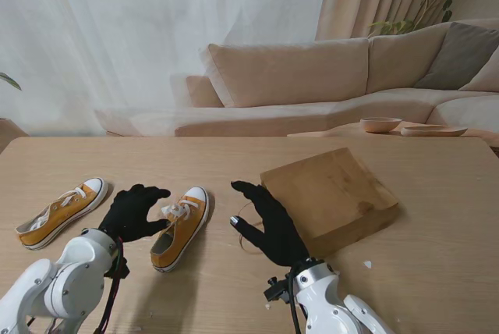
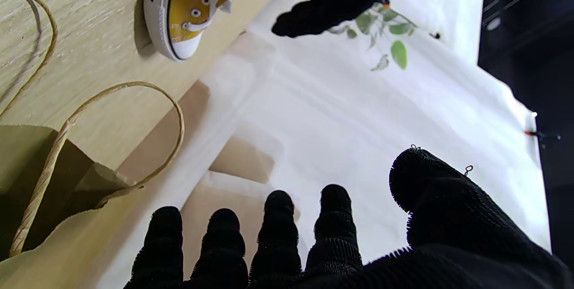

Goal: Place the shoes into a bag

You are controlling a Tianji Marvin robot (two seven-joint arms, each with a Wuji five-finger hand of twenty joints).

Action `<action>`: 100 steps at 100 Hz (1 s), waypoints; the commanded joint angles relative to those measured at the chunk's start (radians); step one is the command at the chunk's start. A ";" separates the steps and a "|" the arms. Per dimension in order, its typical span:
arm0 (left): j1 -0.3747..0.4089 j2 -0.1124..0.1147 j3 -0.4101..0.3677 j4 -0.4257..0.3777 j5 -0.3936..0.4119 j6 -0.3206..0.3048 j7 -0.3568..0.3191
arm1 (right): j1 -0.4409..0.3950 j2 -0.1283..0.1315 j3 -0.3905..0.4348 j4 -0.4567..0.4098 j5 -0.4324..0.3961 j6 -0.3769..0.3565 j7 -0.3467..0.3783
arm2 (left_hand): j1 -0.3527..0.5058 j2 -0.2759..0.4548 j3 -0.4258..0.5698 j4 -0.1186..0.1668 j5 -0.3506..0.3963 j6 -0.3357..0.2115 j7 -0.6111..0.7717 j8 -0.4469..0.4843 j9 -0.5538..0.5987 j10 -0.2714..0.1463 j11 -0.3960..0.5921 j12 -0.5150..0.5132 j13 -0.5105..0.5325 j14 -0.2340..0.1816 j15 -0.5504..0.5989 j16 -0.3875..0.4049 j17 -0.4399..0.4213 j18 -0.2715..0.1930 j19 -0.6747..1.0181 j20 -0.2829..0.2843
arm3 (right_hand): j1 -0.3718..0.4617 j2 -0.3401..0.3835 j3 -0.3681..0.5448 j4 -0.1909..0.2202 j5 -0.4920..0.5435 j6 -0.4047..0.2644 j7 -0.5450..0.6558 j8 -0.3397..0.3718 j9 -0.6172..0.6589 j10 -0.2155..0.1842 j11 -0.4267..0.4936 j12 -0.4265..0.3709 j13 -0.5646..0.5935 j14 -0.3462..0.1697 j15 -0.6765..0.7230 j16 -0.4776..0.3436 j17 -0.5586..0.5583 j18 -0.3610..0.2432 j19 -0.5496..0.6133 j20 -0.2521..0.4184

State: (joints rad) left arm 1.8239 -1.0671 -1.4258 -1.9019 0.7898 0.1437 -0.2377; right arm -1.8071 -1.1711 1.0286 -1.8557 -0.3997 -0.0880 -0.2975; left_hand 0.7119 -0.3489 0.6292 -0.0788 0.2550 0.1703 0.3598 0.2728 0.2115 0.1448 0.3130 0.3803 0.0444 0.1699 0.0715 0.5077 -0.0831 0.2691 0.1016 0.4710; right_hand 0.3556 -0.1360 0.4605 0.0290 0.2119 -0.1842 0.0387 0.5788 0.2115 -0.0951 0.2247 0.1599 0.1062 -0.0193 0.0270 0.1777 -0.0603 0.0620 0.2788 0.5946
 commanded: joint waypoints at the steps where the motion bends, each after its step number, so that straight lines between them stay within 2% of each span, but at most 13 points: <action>1: 0.000 0.011 0.008 0.010 -0.009 0.014 -0.019 | -0.019 -0.010 0.000 -0.015 0.000 -0.006 0.004 | -0.034 -0.029 0.030 -0.013 -0.053 -0.026 -0.007 0.014 -0.024 -0.044 -0.035 0.000 -0.023 -0.017 -0.002 0.004 -0.015 0.001 0.024 0.028 | -0.012 0.020 -0.020 -0.017 -0.002 -0.038 -0.016 0.021 -0.017 -0.039 0.016 0.005 -0.010 -0.038 0.011 0.009 0.002 -0.012 0.004 0.016; 11: -0.011 0.019 0.027 0.019 0.032 0.045 -0.063 | -0.029 -0.011 0.004 -0.021 -0.004 -0.012 -0.008 | -0.066 -0.059 0.063 -0.015 -0.086 -0.038 -0.017 0.023 -0.030 -0.061 -0.066 0.008 -0.023 -0.020 -0.003 -0.002 -0.017 0.001 0.027 0.056 | -0.011 0.018 -0.019 -0.017 0.002 -0.037 -0.016 0.022 -0.016 -0.038 0.021 0.008 -0.008 -0.036 0.015 0.009 0.005 -0.009 0.005 0.017; 26: -0.024 0.020 0.064 0.046 0.087 0.078 -0.052 | -0.041 -0.013 0.007 -0.030 -0.008 -0.017 -0.021 | -0.092 -0.080 0.098 -0.020 -0.095 -0.039 -0.021 0.030 -0.032 -0.065 -0.079 0.020 -0.023 -0.018 0.002 0.000 -0.017 0.002 0.031 0.078 | -0.010 0.017 -0.019 -0.017 0.005 -0.037 -0.015 0.023 -0.016 -0.036 0.027 0.010 -0.007 -0.033 0.021 0.010 0.008 -0.006 0.008 0.018; 53: -0.077 0.021 0.131 0.094 0.107 0.146 -0.046 | -0.050 -0.016 0.009 -0.037 -0.010 -0.019 -0.037 | -0.087 -0.071 0.103 -0.022 -0.081 -0.030 -0.015 0.038 -0.029 -0.061 -0.069 0.037 -0.024 -0.017 0.009 0.017 -0.019 0.000 0.040 0.100 | -0.008 0.015 -0.018 -0.018 0.010 -0.036 -0.015 0.024 -0.017 -0.033 0.038 0.015 -0.005 -0.030 0.032 0.010 0.012 -0.003 0.010 0.019; 71: -0.127 0.018 0.186 0.142 0.101 0.195 -0.019 | -0.049 -0.016 0.011 -0.036 -0.005 -0.019 -0.033 | -0.049 -0.054 0.102 -0.018 -0.052 -0.012 -0.007 0.042 -0.020 -0.048 -0.041 0.052 -0.023 -0.009 0.018 0.044 -0.022 0.002 0.054 0.132 | -0.007 0.015 -0.018 -0.019 0.012 -0.035 -0.015 0.025 -0.017 -0.032 0.043 0.017 -0.006 -0.028 0.036 0.009 0.012 -0.002 0.011 0.019; 84: -0.169 0.011 0.228 0.186 0.074 0.227 0.019 | -0.046 -0.016 0.012 -0.035 0.000 -0.018 -0.028 | -0.005 -0.042 0.099 -0.015 -0.023 0.007 0.007 0.045 -0.016 -0.038 0.015 0.068 0.000 0.004 0.023 0.080 -0.032 0.008 0.077 0.198 | -0.007 0.015 -0.019 -0.019 0.014 -0.033 -0.014 0.026 -0.017 -0.030 0.046 0.018 -0.005 -0.026 0.039 0.009 0.013 -0.001 0.012 0.020; 94: -0.198 0.007 0.258 0.215 0.046 0.250 0.035 | -0.044 -0.016 0.013 -0.034 0.004 -0.016 -0.026 | 0.063 -0.023 0.090 -0.014 0.024 0.023 0.031 0.049 0.041 -0.019 0.092 0.093 0.036 0.020 0.033 0.103 -0.040 0.017 0.105 0.266 | -0.007 0.016 -0.019 -0.020 0.016 -0.032 -0.013 0.027 -0.017 -0.030 0.048 0.019 -0.005 -0.026 0.041 0.009 0.013 -0.001 0.012 0.020; 100: -0.209 0.007 0.270 0.224 0.032 0.258 0.035 | -0.044 -0.016 0.014 -0.035 0.006 -0.014 -0.024 | 0.138 0.006 0.049 -0.008 0.078 0.034 0.054 0.050 0.126 0.004 0.139 0.110 0.102 0.051 0.045 0.135 -0.043 0.038 0.130 0.357 | -0.007 0.016 -0.019 -0.020 0.016 -0.032 -0.012 0.027 -0.017 -0.030 0.049 0.020 -0.005 -0.026 0.041 0.009 0.013 -0.001 0.012 0.020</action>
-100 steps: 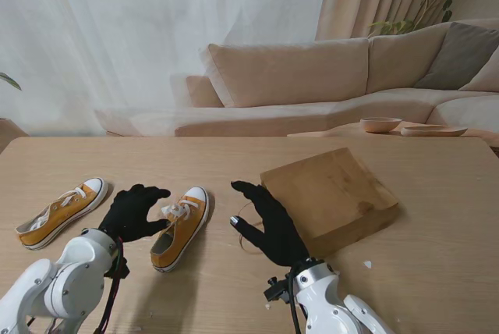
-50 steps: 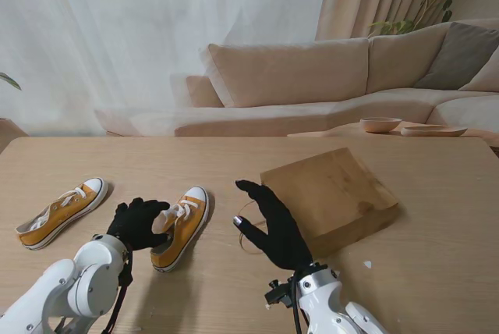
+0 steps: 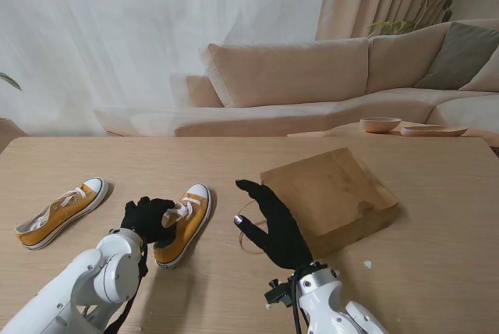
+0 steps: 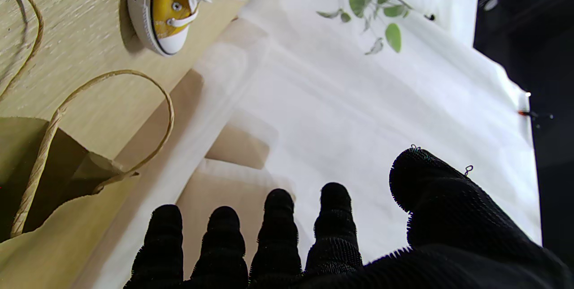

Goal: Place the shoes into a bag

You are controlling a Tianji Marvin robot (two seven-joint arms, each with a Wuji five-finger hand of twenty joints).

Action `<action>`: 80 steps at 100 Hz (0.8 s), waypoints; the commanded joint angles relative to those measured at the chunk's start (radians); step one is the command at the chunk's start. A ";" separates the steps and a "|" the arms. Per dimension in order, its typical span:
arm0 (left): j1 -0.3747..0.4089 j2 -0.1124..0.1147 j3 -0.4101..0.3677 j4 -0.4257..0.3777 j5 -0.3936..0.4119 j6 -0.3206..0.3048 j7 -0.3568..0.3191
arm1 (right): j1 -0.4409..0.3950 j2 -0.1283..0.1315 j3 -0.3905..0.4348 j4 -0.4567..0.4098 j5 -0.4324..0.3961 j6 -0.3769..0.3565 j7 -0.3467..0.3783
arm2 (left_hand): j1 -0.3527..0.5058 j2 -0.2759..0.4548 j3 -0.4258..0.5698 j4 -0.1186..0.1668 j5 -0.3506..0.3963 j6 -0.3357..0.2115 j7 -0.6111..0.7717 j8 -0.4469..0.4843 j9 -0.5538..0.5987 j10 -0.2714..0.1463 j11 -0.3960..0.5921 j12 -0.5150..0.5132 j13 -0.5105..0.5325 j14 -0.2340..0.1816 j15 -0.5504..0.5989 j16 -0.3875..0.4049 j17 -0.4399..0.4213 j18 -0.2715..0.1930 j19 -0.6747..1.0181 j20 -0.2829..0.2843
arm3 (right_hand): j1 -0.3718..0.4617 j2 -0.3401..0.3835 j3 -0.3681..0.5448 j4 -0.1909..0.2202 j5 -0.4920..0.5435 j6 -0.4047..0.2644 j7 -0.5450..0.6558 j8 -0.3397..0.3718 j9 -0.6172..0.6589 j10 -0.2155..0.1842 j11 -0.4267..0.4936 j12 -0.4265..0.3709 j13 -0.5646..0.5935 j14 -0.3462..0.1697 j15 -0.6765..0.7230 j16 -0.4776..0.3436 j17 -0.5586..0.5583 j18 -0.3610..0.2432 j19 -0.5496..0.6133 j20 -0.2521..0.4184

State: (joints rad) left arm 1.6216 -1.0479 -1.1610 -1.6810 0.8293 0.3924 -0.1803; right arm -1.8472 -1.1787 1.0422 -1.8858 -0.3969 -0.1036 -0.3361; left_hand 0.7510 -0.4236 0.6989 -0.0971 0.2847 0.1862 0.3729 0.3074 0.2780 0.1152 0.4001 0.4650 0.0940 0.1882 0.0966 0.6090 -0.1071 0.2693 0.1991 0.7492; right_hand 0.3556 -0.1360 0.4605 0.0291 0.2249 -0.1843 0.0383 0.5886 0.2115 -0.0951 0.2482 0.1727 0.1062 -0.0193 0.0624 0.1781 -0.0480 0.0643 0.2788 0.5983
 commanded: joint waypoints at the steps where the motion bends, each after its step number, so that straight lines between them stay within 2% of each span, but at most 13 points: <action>1: -0.008 -0.012 0.006 0.004 -0.009 0.009 -0.022 | -0.004 -0.008 0.001 -0.005 0.004 0.002 0.014 | 0.108 0.084 -0.024 0.011 0.054 0.019 0.044 0.015 0.071 0.038 0.056 0.027 0.062 0.037 0.022 0.038 -0.015 0.041 0.034 0.088 | -0.006 0.016 -0.019 -0.020 0.003 -0.032 -0.012 0.018 -0.017 -0.030 0.026 0.007 -0.005 -0.025 0.007 0.008 0.001 -0.003 0.012 0.016; 13: -0.011 -0.015 0.013 0.013 -0.027 0.004 -0.011 | -0.003 -0.010 0.002 -0.004 0.005 0.003 0.010 | 0.258 0.132 -0.068 0.019 0.194 0.043 0.090 0.020 0.246 0.092 0.113 0.045 0.204 0.101 0.072 0.110 0.058 0.098 0.052 0.149 | -0.005 0.015 -0.019 -0.020 0.007 -0.031 -0.009 0.019 -0.016 -0.030 0.031 0.009 -0.004 -0.023 0.010 0.009 0.003 -0.001 0.013 0.016; 17: -0.009 -0.017 0.012 0.014 -0.033 0.001 -0.001 | -0.003 -0.010 0.002 -0.005 0.006 0.003 0.009 | 0.379 0.129 -0.158 -0.009 0.256 0.049 0.108 0.021 0.351 0.119 0.071 0.168 0.251 0.124 0.093 0.152 0.082 0.116 0.053 0.176 | -0.006 0.016 -0.020 -0.020 0.007 -0.031 -0.009 0.020 -0.016 -0.029 0.033 0.010 -0.004 -0.022 0.011 0.009 0.003 -0.001 0.013 0.016; 20: -0.007 -0.018 0.010 0.014 -0.034 -0.004 0.005 | -0.003 -0.010 0.002 -0.005 0.006 0.003 0.010 | 0.448 0.134 -0.219 -0.011 0.297 0.048 0.122 0.021 0.435 0.131 0.040 0.218 0.291 0.145 0.127 0.184 0.105 0.132 0.063 0.197 | -0.006 0.016 -0.020 -0.020 0.007 -0.031 -0.009 0.020 -0.017 -0.030 0.033 0.010 -0.005 -0.022 0.011 0.009 0.003 -0.001 0.013 0.016; 27: 0.000 -0.022 0.002 0.015 -0.038 -0.026 0.030 | -0.003 -0.010 0.003 -0.004 0.006 0.002 0.008 | 0.536 0.159 -0.258 0.001 0.427 0.022 0.187 0.027 0.606 0.175 0.087 0.263 0.403 0.223 0.301 0.266 0.169 0.184 0.115 0.247 | -0.005 0.015 -0.020 -0.021 0.009 -0.030 -0.007 0.021 -0.016 -0.029 0.036 0.011 -0.003 -0.021 0.014 0.009 0.003 -0.001 0.014 0.016; 32: 0.008 -0.026 -0.007 0.010 -0.051 -0.036 0.048 | -0.002 -0.011 0.002 -0.003 0.006 0.003 0.007 | 0.540 0.172 -0.241 0.003 0.496 -0.002 0.223 0.035 0.636 0.205 0.177 0.285 0.415 0.260 0.460 0.282 0.180 0.202 0.168 0.281 | -0.005 0.016 -0.020 -0.021 0.010 -0.029 -0.006 0.021 -0.016 -0.029 0.038 0.012 -0.003 -0.020 0.016 0.009 0.004 0.000 0.014 0.016; 38: 0.020 -0.029 -0.020 -0.001 -0.059 -0.051 0.063 | -0.002 -0.011 0.002 -0.003 0.008 0.003 0.008 | 0.540 0.178 -0.224 0.001 0.567 0.001 0.278 0.073 0.651 0.215 0.282 0.347 0.423 0.296 0.635 0.263 0.158 0.210 0.302 0.299 | -0.005 0.017 -0.020 -0.021 0.009 -0.030 -0.007 0.022 -0.016 -0.029 0.039 0.012 -0.003 -0.021 0.016 0.009 0.005 -0.001 0.014 0.016; 42: 0.028 -0.031 -0.031 -0.007 -0.057 -0.070 0.073 | -0.001 -0.011 0.001 -0.002 0.009 0.003 0.008 | 0.539 0.184 -0.219 0.002 0.598 0.012 0.336 0.131 0.658 0.212 0.329 0.392 0.428 0.309 0.716 0.238 0.115 0.211 0.465 0.217 | -0.005 0.017 -0.021 -0.021 0.008 -0.030 -0.006 0.022 -0.017 -0.030 0.040 0.013 -0.004 -0.019 0.017 0.009 0.005 0.000 0.015 0.016; 44: 0.032 -0.031 -0.037 -0.010 -0.056 -0.079 0.079 | -0.001 -0.011 0.001 -0.002 0.009 0.003 0.008 | 0.538 0.188 -0.217 0.003 0.603 0.018 0.369 0.163 0.660 0.210 0.350 0.413 0.431 0.313 0.743 0.243 0.103 0.210 0.520 0.204 | -0.005 0.017 -0.021 -0.021 0.009 -0.030 -0.006 0.022 -0.017 -0.030 0.041 0.013 -0.004 -0.019 0.017 0.009 0.005 0.000 0.015 0.016; 48: 0.041 -0.034 -0.049 -0.016 -0.055 -0.099 0.095 | -0.001 -0.011 0.000 -0.001 0.008 0.004 0.006 | 0.525 0.188 -0.193 0.004 0.615 0.035 0.430 0.247 0.672 0.208 0.387 0.458 0.444 0.328 0.789 0.254 0.077 0.217 0.655 0.110 | -0.004 0.017 -0.021 -0.021 0.011 -0.028 -0.005 0.023 -0.016 -0.029 0.042 0.013 -0.003 -0.020 0.018 0.009 0.005 0.000 0.015 0.016; 53: 0.053 -0.036 -0.067 -0.026 -0.057 -0.119 0.106 | 0.000 -0.012 -0.001 -0.001 0.008 0.004 0.004 | 0.518 0.190 -0.176 0.007 0.618 0.048 0.472 0.328 0.683 0.205 0.428 0.513 0.455 0.342 0.829 0.276 0.069 0.226 0.749 0.039 | -0.004 0.018 -0.021 -0.021 0.012 -0.029 -0.004 0.023 -0.017 -0.029 0.043 0.014 -0.003 -0.020 0.019 0.009 0.005 0.001 0.015 0.016; 64: 0.079 -0.034 -0.115 -0.053 -0.051 -0.158 0.103 | -0.001 -0.012 -0.001 -0.001 0.007 0.003 0.004 | 0.515 0.204 -0.175 0.019 0.613 0.061 0.530 0.434 0.700 0.190 0.489 0.584 0.476 0.358 0.890 0.316 0.075 0.240 0.843 0.008 | -0.003 0.018 -0.022 -0.022 0.012 -0.028 -0.004 0.024 -0.017 -0.029 0.045 0.014 -0.003 -0.019 0.020 0.008 0.005 0.001 0.015 0.016; 80: 0.127 -0.038 -0.201 -0.081 -0.035 -0.223 0.135 | -0.001 -0.012 -0.002 -0.001 0.007 0.003 0.003 | 0.504 0.210 -0.151 0.026 0.622 0.075 0.553 0.533 0.719 0.180 0.513 0.605 0.494 0.364 0.918 0.335 0.082 0.254 0.889 -0.017 | -0.002 0.018 -0.023 -0.022 0.011 -0.027 -0.004 0.024 -0.018 -0.029 0.045 0.014 -0.004 -0.021 0.021 0.007 0.007 0.001 0.016 0.016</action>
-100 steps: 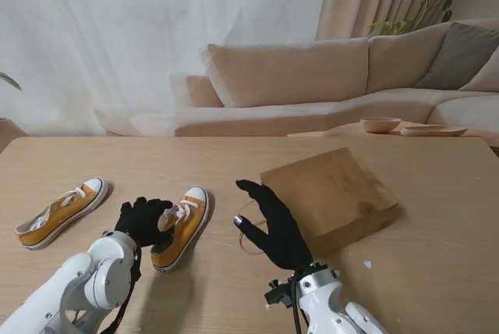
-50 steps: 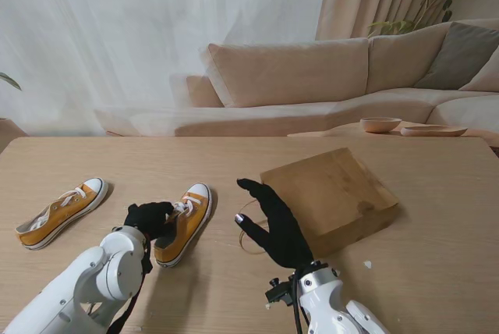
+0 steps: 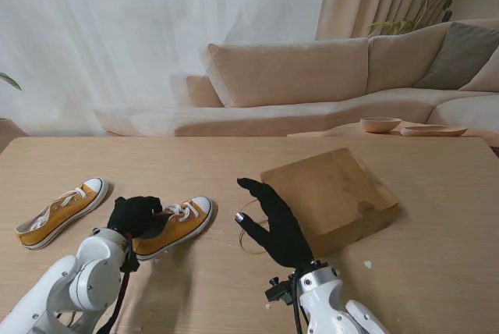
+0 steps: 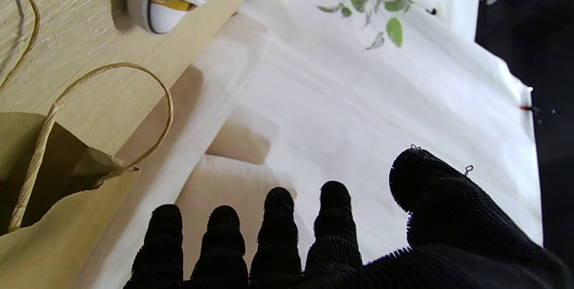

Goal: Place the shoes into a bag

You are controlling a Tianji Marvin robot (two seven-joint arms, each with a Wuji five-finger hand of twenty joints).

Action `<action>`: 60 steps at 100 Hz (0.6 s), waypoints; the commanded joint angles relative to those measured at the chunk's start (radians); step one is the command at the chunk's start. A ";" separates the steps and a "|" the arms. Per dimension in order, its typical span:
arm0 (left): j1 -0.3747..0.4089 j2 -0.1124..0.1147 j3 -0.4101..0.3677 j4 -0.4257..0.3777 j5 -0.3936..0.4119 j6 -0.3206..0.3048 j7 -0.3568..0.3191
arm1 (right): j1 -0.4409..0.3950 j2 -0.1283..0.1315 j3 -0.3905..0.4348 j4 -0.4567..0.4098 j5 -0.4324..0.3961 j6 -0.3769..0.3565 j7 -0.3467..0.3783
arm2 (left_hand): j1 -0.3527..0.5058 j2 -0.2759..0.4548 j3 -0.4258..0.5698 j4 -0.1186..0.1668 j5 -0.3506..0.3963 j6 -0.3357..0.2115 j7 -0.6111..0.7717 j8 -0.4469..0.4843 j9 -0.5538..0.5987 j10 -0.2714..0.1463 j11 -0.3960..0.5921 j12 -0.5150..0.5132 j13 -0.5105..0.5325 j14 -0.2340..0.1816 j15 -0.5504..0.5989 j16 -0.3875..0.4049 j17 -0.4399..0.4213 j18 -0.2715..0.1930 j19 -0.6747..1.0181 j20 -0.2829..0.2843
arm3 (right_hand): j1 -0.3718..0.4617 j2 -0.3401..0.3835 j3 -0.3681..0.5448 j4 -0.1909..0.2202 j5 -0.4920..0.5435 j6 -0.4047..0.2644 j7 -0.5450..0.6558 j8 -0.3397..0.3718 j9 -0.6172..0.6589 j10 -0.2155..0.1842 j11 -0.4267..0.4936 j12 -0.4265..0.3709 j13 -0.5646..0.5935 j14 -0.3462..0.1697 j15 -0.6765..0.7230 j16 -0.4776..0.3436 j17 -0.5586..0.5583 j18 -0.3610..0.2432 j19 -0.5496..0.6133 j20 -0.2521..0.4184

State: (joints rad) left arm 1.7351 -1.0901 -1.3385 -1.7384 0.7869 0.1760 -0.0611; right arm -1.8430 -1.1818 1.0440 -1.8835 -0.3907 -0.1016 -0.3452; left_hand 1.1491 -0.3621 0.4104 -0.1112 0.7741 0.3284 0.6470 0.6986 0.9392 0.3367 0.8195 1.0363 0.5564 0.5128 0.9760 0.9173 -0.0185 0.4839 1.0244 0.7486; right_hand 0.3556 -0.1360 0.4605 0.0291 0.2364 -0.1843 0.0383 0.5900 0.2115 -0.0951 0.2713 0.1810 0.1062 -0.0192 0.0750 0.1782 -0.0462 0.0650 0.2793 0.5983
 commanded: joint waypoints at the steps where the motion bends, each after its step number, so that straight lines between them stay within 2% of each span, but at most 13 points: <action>1: 0.017 0.004 -0.030 -0.025 0.009 -0.012 0.019 | -0.005 -0.008 -0.003 -0.003 0.001 0.001 0.012 | 0.105 0.149 0.138 0.040 0.133 -0.066 0.280 0.145 0.058 -0.041 0.095 0.035 0.032 0.039 0.040 0.028 -0.007 0.039 0.065 -0.016 | -0.002 0.018 -0.023 -0.022 -0.001 -0.027 -0.003 0.023 -0.018 -0.028 0.022 0.006 -0.004 -0.021 0.008 0.007 0.005 0.000 0.015 0.016; 18: 0.072 -0.008 -0.118 -0.016 0.042 -0.074 0.118 | -0.004 -0.009 -0.006 -0.002 -0.001 0.004 0.008 | 0.101 0.159 0.145 0.048 0.141 -0.058 0.304 0.186 0.064 -0.047 0.120 0.052 0.040 0.041 0.059 0.039 -0.002 0.049 0.085 -0.013 | 0.000 0.018 -0.023 -0.022 0.000 -0.025 -0.002 0.024 -0.018 -0.029 0.023 0.006 -0.003 -0.022 0.008 0.006 0.006 0.000 0.016 0.016; 35: 0.113 -0.020 -0.199 0.013 0.030 -0.115 0.194 | -0.001 -0.010 -0.011 -0.002 -0.005 0.008 0.006 | 0.104 0.163 0.141 0.051 0.137 -0.053 0.306 0.212 0.059 -0.044 0.129 0.061 0.034 0.043 0.065 0.047 -0.007 0.048 0.091 -0.012 | -0.001 0.017 -0.024 -0.022 -0.002 -0.024 -0.002 0.024 -0.019 -0.028 0.021 0.005 -0.004 -0.022 0.008 0.005 0.005 0.001 0.016 0.016; 60: 0.151 -0.027 -0.303 0.071 0.023 -0.193 0.241 | 0.003 -0.010 -0.018 -0.001 -0.013 0.014 0.004 | 0.108 0.165 0.134 0.051 0.136 -0.049 0.298 0.227 0.049 -0.039 0.132 0.068 0.022 0.044 0.066 0.055 -0.015 0.042 0.093 -0.010 | -0.002 0.019 -0.024 -0.021 -0.005 -0.024 -0.003 0.025 -0.019 -0.029 0.018 0.003 -0.005 -0.022 0.007 0.004 0.006 0.000 0.016 0.016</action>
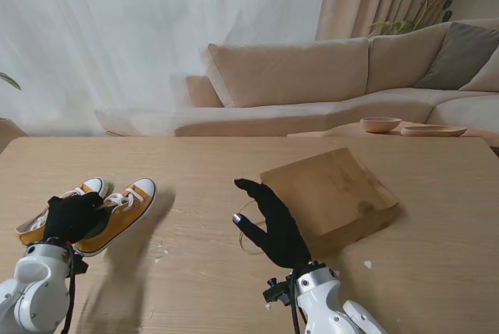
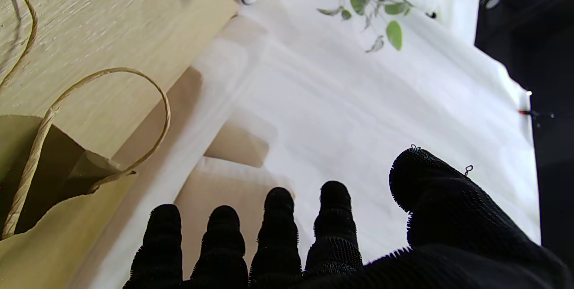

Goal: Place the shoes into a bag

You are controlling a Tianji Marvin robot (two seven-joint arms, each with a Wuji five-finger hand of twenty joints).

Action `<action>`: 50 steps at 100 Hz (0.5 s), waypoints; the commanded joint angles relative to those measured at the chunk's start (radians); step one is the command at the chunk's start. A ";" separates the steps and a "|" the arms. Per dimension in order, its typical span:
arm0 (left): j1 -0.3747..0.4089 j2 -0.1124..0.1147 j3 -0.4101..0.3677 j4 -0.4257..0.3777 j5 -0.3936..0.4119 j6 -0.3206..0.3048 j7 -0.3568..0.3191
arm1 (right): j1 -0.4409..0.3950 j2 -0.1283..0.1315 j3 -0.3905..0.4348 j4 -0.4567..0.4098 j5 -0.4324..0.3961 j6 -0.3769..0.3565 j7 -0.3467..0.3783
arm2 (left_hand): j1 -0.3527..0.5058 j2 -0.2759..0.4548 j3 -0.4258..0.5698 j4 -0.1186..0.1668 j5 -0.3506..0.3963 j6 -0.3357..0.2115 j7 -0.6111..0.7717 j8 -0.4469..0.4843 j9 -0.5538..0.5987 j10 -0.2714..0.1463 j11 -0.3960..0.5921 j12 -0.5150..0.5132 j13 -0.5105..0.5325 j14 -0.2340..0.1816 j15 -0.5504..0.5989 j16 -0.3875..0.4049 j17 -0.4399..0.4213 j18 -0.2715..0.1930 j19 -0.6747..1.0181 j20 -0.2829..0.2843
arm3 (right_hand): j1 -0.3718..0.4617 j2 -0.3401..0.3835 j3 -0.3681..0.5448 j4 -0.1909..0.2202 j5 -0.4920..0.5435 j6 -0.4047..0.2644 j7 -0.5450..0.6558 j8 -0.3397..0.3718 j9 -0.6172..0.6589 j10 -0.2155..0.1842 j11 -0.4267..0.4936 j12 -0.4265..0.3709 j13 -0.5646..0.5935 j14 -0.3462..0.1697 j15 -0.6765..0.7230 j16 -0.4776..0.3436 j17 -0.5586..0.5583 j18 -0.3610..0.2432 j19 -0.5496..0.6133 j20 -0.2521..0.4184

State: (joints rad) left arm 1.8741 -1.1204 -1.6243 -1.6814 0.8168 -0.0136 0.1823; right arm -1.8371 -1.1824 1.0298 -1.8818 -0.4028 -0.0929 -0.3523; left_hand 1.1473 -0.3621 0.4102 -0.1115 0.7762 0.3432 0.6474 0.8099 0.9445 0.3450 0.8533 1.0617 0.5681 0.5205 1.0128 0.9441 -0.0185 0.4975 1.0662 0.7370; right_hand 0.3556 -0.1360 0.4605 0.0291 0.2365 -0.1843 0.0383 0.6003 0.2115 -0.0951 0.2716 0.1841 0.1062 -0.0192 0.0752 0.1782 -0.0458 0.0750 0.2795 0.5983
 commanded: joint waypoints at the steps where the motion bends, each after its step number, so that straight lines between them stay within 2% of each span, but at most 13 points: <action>1: 0.012 0.004 -0.021 0.018 -0.007 -0.006 0.000 | -0.003 -0.009 -0.004 -0.002 -0.002 0.006 0.012 | 0.110 0.164 0.134 0.051 0.135 -0.062 0.297 0.117 0.044 -0.046 0.099 0.043 0.010 0.037 0.030 0.029 -0.015 0.028 0.052 0.002 | -0.003 0.019 -0.024 -0.022 -0.005 -0.024 -0.003 0.015 -0.019 -0.029 0.017 0.000 -0.005 -0.022 0.006 0.004 0.006 -0.010 0.016 0.016; 50: 0.015 0.007 -0.153 0.133 -0.001 -0.141 0.020 | 0.020 -0.009 -0.024 0.006 -0.017 0.041 0.016 | 0.111 0.172 0.128 0.053 0.144 -0.062 0.283 0.133 0.035 -0.040 0.097 0.055 -0.007 0.034 0.019 0.037 -0.027 0.019 0.038 0.000 | -0.004 0.020 -0.024 -0.021 -0.009 -0.022 -0.004 0.016 -0.021 -0.030 0.008 -0.005 -0.005 -0.024 0.004 0.004 0.004 -0.010 0.016 0.016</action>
State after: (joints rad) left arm 1.8899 -1.1186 -1.7632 -1.5512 0.8160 -0.1530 0.2026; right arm -1.8155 -1.1828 1.0101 -1.8745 -0.4177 -0.0572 -0.3514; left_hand 1.1472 -0.3621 0.4100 -0.1117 0.7763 0.3470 0.6474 0.8338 0.9446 0.3480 0.8546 1.0725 0.5681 0.5208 1.0130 0.9575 -0.0222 0.4976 1.0663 0.7368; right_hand 0.3556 -0.1360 0.4605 0.0291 0.2365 -0.1843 0.0383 0.6006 0.2115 -0.0951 0.2718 0.1841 0.1062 -0.0191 0.0752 0.1782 -0.0458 0.0750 0.2797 0.5983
